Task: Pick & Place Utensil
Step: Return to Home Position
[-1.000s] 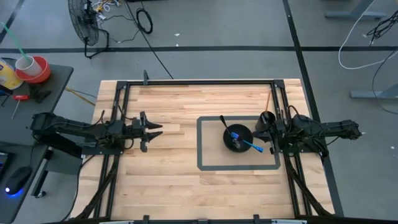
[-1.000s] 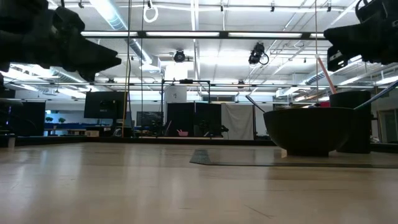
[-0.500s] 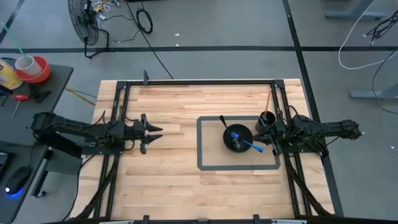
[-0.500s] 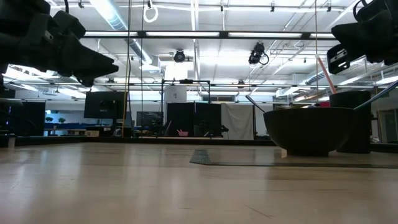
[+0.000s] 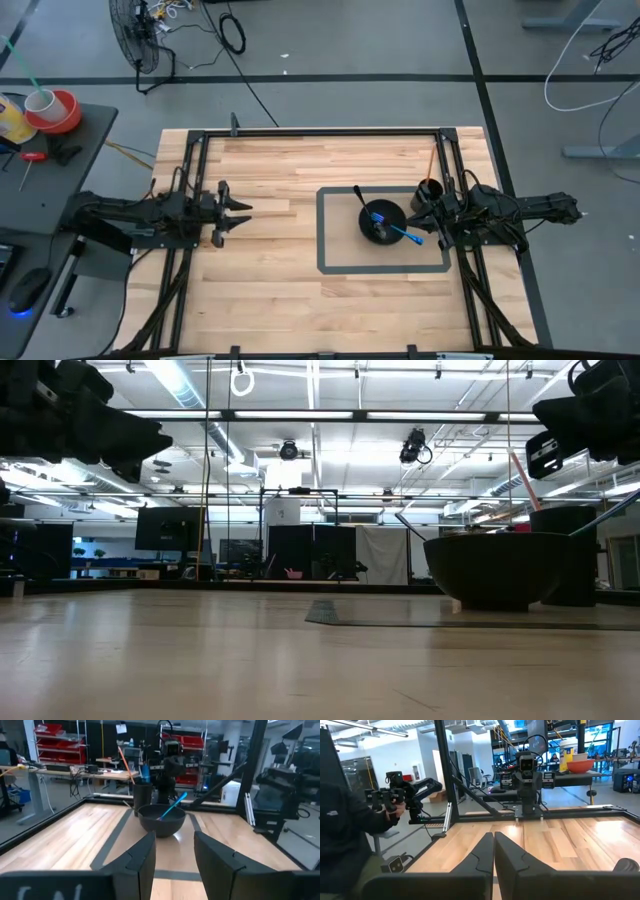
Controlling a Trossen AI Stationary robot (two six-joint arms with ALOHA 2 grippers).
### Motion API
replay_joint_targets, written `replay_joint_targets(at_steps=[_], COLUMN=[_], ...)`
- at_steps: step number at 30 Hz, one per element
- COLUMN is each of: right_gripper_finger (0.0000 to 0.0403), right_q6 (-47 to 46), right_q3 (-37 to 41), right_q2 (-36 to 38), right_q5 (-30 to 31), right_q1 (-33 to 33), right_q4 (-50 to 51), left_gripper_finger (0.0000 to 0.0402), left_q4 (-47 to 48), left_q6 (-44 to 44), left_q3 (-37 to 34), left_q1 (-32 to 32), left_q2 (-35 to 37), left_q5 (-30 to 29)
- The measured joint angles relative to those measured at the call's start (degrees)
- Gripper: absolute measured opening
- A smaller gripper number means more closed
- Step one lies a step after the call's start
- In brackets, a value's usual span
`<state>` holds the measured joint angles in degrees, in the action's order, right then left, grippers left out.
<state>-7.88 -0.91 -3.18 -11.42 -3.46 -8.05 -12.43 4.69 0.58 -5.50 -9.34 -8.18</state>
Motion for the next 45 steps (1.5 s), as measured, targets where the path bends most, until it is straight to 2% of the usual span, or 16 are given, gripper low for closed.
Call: replay_joint_targets(at_steps=[3,6,10,13,22,45], right_gripper_finger=[0.0017,0.0017,0.0017,0.0017,0.0017,0.0017], right_q6=[0.0,0.0,0.0,0.1,0.1,0.0], right_q3=[0.0,0.0,0.0,0.0,0.0,0.0], right_q2=[0.0,0.0,0.0,0.0,0.0,0.0], right_q5=[0.0,0.0,0.0,0.0,0.0,0.0], right_q1=[0.0,0.0,0.0,0.0,0.0,0.0], right_q4=[0.0,0.0,0.0,0.0,0.0,0.0], left_gripper_finger=[0.0138,0.0138,0.0138,0.0138,0.0138,0.0138], left_q4=[4.0,7.1,6.7,7.2,8.5,8.5], left_q6=[0.0,-1.0,-2.5,-2.3,12.8,12.7], left_q3=[0.0,0.0,0.0,0.0,0.0,0.0], left_q1=[0.0,0.0,0.0,0.1,0.1,0.1], left_q2=[1.9,2.8,5.1,8.0,8.6,8.6], left_q5=[2.2,6.9,11.9,11.3,10.5,10.4])
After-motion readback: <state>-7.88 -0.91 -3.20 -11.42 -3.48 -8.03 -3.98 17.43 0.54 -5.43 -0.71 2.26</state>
